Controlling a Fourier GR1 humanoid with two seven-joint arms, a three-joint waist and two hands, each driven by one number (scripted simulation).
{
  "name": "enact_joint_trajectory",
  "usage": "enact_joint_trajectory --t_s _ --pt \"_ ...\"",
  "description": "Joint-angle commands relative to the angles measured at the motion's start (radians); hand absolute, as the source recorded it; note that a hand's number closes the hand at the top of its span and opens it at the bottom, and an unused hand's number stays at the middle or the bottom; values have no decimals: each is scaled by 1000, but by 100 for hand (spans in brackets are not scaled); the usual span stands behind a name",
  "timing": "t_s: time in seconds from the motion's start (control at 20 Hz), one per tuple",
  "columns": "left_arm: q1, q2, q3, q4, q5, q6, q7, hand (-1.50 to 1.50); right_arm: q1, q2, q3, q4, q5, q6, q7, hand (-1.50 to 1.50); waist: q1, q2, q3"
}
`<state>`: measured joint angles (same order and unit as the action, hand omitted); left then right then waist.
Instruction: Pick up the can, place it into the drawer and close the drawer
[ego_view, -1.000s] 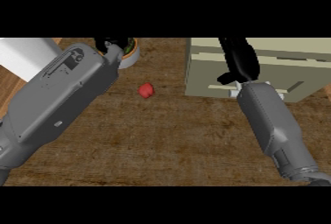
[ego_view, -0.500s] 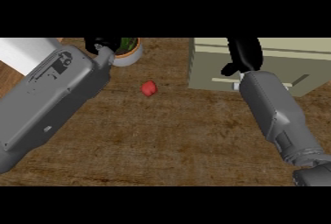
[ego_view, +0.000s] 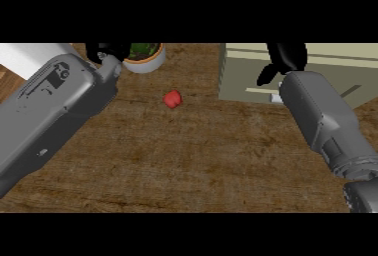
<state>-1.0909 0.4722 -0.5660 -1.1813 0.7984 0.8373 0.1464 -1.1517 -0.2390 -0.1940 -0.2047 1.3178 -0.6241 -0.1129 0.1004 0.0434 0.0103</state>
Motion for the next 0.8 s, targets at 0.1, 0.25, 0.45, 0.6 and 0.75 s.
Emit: enact_joint_trajectory --t_s 0.1,0.25,0.45,0.6,0.75 --pt "2 -1 -2 -50 -8 28 30 -150 -72 6 -84 15 -97 68 -114 -150 22 -8 -6" --pt "30 2 -6 -46 -10 6 15 -150 -86 54 -219 -6 -249 112 -179 -150 10 -10 -4" --pt "12 17 1 -52 -12 8 34 -150 -104 54 -345 0 -379 204 -244 -150 14 -7 -1" --pt "18 49 14 -77 -5 -2 61 -150 -104 62 -388 0 -423 224 -275 -150 13 -16 -5" --pt "43 36 16 -85 -12 0 45 -150 -120 43 -409 3 -443 252 -299 -150 12 -8 -7"
